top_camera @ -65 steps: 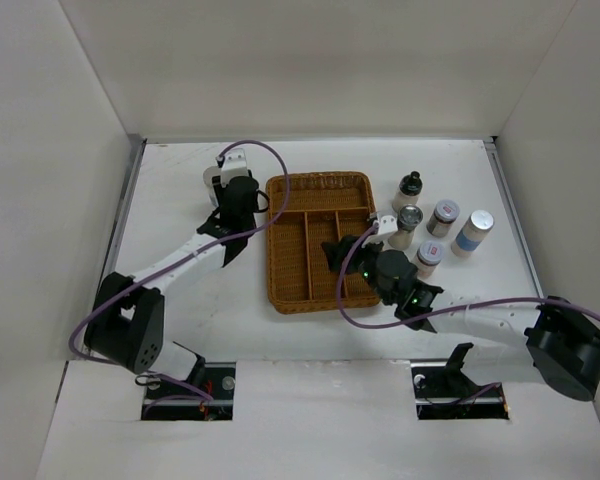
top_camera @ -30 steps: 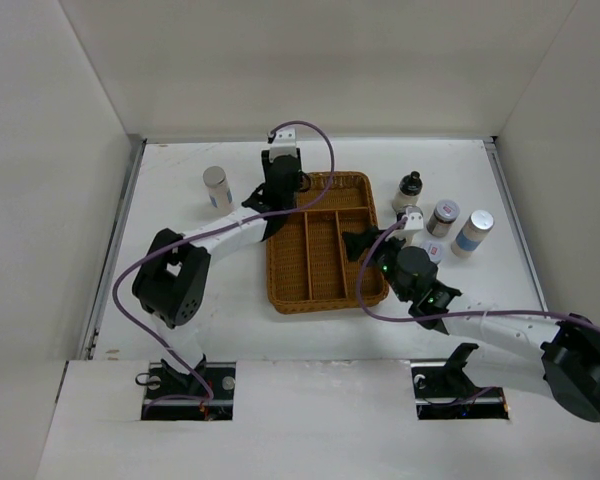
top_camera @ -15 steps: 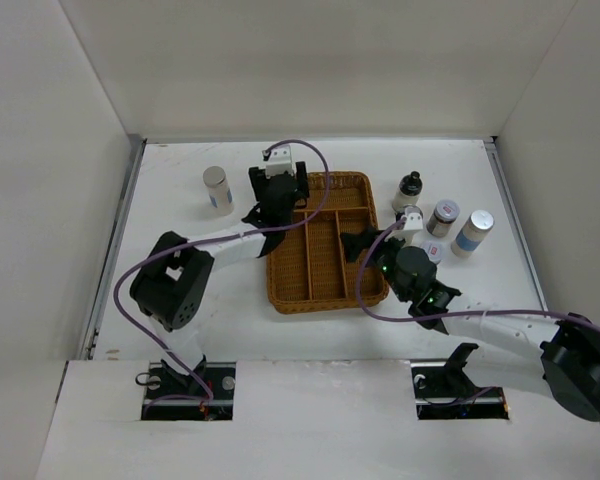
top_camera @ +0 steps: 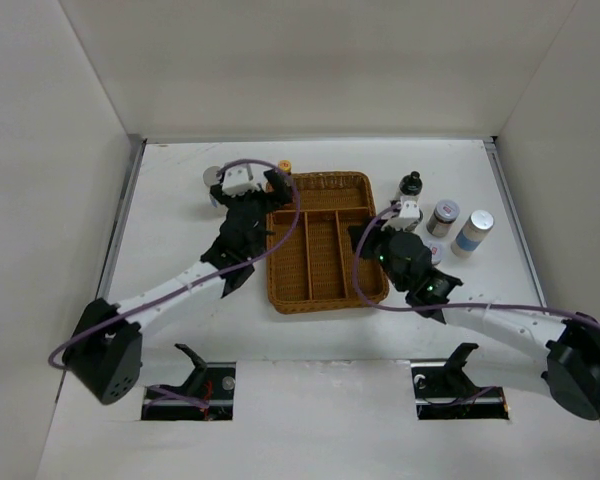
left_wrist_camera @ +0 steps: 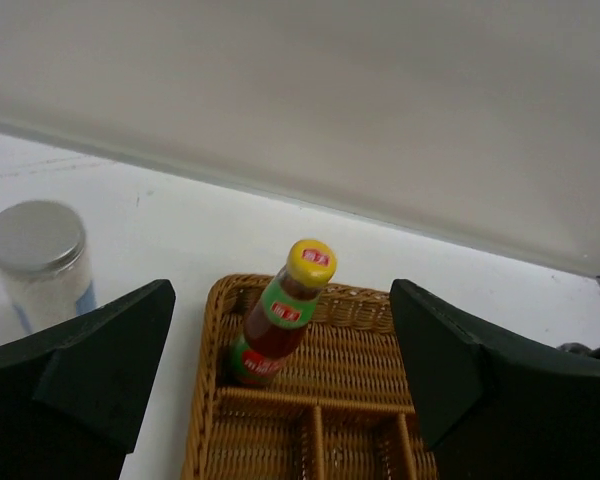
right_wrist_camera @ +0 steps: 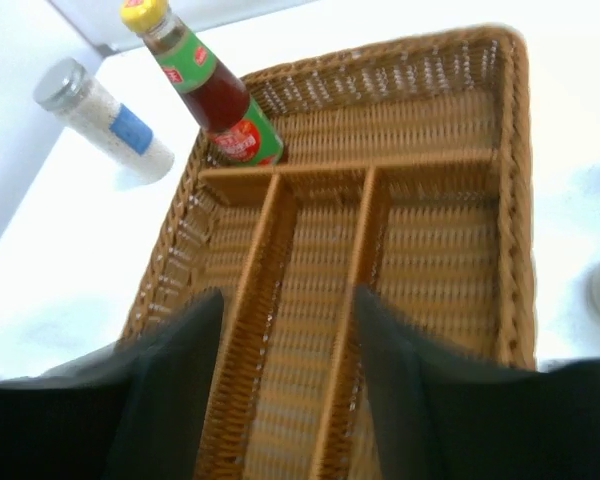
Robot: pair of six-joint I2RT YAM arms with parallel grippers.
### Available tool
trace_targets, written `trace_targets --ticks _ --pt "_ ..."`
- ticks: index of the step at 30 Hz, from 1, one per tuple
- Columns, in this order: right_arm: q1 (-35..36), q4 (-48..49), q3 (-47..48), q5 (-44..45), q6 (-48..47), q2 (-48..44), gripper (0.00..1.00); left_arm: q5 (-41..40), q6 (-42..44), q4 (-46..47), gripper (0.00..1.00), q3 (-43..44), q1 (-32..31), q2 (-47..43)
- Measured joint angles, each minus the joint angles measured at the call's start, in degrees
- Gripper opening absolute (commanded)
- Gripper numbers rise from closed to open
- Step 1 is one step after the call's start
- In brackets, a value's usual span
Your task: Organize the condiment bottles
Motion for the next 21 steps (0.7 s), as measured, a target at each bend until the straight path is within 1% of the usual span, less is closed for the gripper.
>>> trace_targets --ticks 1,2,3,4,6,7,10,13,15,18,21 --pt "-0.3 -1.6 1.7 0.3 0.0 0.0 0.27 -0.6 -1.2 0.6 0.88 -3.0 -0.3 -2.8" --pt "-0.9 -3.5 3.7 0.7 0.2 0.0 0.26 -1.2 -2.4 0.9 0.87 -6.2 -0.6 -5.3" --pt "-1.5 -5.0 5.4 1.3 0.1 0.0 0.26 -1.5 -3.7 1.1 0.87 -9.3 -0.8 -7.6" --pt "-2.4 -6.8 7.2 1.8 0.2 0.0 0.31 -1.8 -4.9 1.2 0.87 -12.0 -1.0 -9.3" --pt "-4.7 -9.8 9.9 3.4 0.4 0.0 0.58 -2.3 -7.3 0.8 0.87 -17.9 -1.6 -12.5" --pt "-6.2 -11.2 10.7 4.6 0.2 0.0 0.70 -2.4 -8.3 0.4 0.87 -20.3 -1.7 -13.8" --pt "-9.9 -15.0 11.2 8.3 -0.2 0.1 0.88 -2.4 -11.3 -1.2 0.87 -26.0 -1.9 -17.5" --pt "-14.1 -18.4 11.2 11.1 -1.4 1.6 0.95 -2.4 -13.5 -0.9 0.87 -28.4 -1.4 -19.3" --pt "-16.8 -20.7 11.7 12.3 -2.0 3.7 1.00 -1.8 -14.4 0.3 0.87 -29.0 -0.5 -18.7" --pt "-20.1 -23.8 14.4 12.9 -3.0 8.7 1.00 0.0 -15.3 1.6 0.87 -29.7 0.7 -17.3" --pt "-22.0 -25.0 16.2 11.8 -3.4 12.2 1.00 1.1 -16.0 2.8 0.87 -30.4 1.1 -16.2"
